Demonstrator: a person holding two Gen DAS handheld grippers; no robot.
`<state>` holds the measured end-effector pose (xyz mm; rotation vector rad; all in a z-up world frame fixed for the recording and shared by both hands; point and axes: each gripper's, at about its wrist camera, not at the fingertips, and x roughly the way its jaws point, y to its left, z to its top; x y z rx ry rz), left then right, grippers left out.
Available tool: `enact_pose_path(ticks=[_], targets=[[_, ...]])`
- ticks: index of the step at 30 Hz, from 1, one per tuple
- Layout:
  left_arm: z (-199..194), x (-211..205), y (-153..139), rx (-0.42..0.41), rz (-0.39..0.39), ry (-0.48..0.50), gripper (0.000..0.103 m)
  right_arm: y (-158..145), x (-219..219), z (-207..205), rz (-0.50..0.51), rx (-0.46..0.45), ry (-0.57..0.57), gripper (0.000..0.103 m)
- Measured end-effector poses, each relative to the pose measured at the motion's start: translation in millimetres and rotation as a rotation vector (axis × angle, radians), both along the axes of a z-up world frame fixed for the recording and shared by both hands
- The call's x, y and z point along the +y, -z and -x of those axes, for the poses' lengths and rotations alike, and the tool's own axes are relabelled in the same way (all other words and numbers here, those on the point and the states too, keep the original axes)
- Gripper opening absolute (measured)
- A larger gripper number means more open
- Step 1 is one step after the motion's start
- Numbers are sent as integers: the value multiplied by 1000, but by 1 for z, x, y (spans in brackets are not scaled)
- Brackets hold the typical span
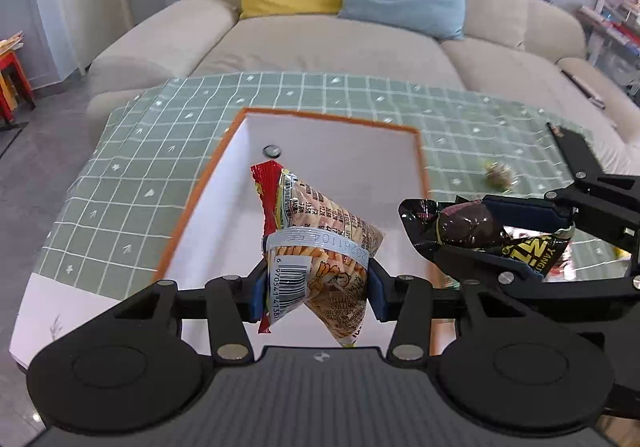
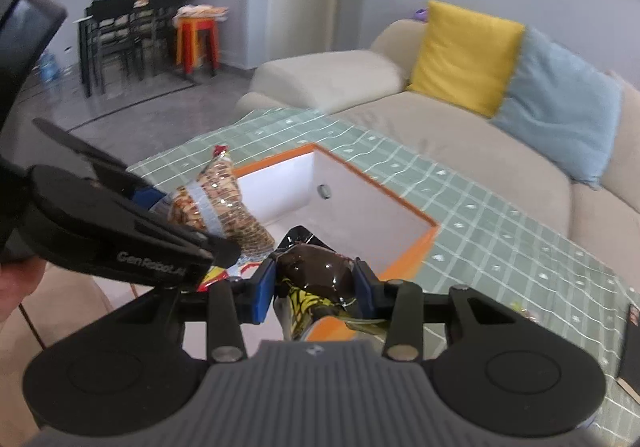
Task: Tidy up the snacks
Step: 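Carry the peanut bag and dark snack over the orange box with both tools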
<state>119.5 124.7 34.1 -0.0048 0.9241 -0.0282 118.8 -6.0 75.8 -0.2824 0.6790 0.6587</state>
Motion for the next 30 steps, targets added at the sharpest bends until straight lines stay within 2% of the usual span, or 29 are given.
enact_pose_path(ticks=[5,13,17,24,30], targets=[[-17,16,20,73,-59,8,54,17,21,-21,55,40,-49,40],[-30,29,49,187,-101,65,54,46,50,-44,147,92,-158,40],[-35,31,58,217,-134,106,54,60,62,-50,200,94,-212,40],[-36,22,74,264,-246,218,54,79,79,-53,304,96,-320,41],[-39,22,90,314,-253,228,55,95,86,-56,346,137,-350,41]])
